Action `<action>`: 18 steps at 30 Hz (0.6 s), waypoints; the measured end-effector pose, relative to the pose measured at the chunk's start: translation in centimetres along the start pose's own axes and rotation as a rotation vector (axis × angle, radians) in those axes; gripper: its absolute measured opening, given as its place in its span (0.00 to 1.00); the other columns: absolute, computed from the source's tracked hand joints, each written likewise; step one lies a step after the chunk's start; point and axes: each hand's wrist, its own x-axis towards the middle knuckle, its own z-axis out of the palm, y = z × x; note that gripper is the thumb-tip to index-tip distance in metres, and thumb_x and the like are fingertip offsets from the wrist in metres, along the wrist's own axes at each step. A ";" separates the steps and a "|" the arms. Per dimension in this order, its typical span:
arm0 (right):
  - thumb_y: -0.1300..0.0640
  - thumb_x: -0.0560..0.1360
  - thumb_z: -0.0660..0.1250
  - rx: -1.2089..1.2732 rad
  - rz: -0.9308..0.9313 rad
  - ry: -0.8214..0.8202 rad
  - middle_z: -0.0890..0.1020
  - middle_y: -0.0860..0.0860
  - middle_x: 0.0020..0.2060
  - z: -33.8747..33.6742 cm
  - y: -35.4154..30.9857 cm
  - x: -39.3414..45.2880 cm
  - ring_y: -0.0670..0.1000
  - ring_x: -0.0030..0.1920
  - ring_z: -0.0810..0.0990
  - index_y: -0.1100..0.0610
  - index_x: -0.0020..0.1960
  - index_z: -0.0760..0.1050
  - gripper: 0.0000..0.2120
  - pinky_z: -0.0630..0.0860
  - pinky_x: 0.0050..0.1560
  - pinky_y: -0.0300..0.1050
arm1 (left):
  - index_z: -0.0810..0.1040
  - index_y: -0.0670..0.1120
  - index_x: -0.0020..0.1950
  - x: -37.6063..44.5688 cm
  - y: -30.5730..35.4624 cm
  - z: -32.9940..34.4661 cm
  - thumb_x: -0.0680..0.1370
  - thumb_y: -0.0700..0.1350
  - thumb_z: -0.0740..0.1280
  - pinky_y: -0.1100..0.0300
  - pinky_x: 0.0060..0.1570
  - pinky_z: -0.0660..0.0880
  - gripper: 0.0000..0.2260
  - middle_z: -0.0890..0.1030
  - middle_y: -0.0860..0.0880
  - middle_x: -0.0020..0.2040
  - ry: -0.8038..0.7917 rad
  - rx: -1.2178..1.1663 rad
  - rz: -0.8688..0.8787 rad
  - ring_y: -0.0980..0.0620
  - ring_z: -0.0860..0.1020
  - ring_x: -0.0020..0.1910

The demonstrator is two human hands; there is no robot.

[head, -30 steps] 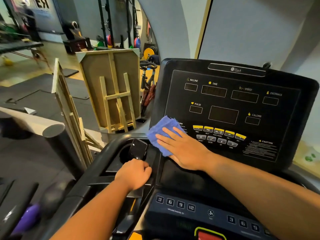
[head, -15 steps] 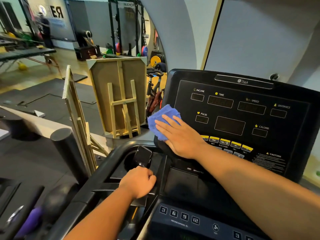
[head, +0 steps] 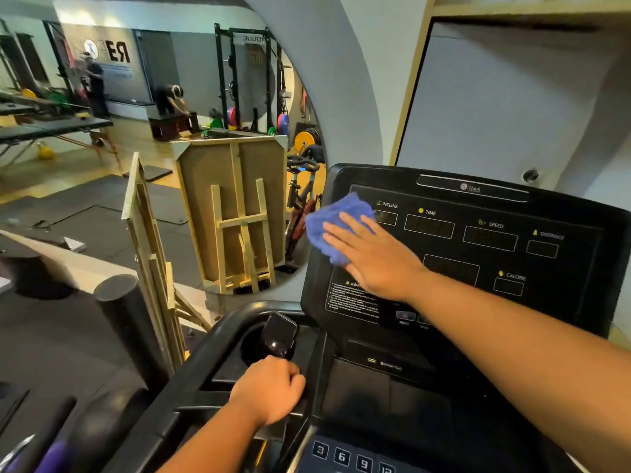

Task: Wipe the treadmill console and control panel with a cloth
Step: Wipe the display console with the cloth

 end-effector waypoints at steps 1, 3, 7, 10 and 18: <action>0.47 0.82 0.57 0.006 0.081 0.038 0.59 0.51 0.80 -1.2 1.4 1.5 0.56 0.80 0.54 0.54 0.80 0.58 0.28 0.48 0.79 0.56 | 0.71 0.47 0.33 0.0 0.1 0.0 0.78 0.52 0.59 0.56 0.37 0.69 0.16 0.74 0.51 0.31 0.000 0.001 0.001 0.50 0.75 0.34; 0.48 0.82 0.57 0.043 0.228 0.089 0.61 0.51 0.79 -3.0 3.3 3.7 0.56 0.80 0.55 0.55 0.79 0.60 0.27 0.50 0.79 0.57 | 0.71 0.47 0.33 -0.1 0.1 -0.1 0.78 0.52 0.59 0.56 0.37 0.69 0.16 0.74 0.51 0.30 0.003 0.001 -0.004 0.51 0.74 0.33; 0.48 0.81 0.59 0.025 0.347 0.168 0.59 0.54 0.80 -1.6 0.9 4.2 0.59 0.80 0.53 0.56 0.79 0.59 0.29 0.49 0.79 0.60 | 0.72 0.47 0.34 0.0 0.0 -0.2 0.78 0.53 0.59 0.56 0.37 0.71 0.16 0.75 0.49 0.31 -0.001 0.001 -0.005 0.51 0.76 0.34; 0.47 0.78 0.62 0.000 0.122 0.096 0.61 0.54 0.79 0.6 -3.1 1.8 0.62 0.79 0.55 0.56 0.79 0.61 0.31 0.49 0.78 0.63 | 0.72 0.47 0.34 0.0 0.0 -0.1 0.78 0.53 0.59 0.56 0.37 0.70 0.16 0.75 0.50 0.31 0.011 0.005 0.014 0.52 0.74 0.33; 0.45 0.82 0.53 -0.065 -0.240 -0.083 0.59 0.52 0.80 1.4 -2.1 -0.5 0.57 0.80 0.53 0.53 0.80 0.57 0.29 0.48 0.79 0.58 | 0.74 0.47 0.36 0.0 0.1 -0.5 0.77 0.55 0.58 0.56 0.39 0.74 0.16 0.77 0.50 0.32 0.011 0.007 0.010 0.53 0.77 0.34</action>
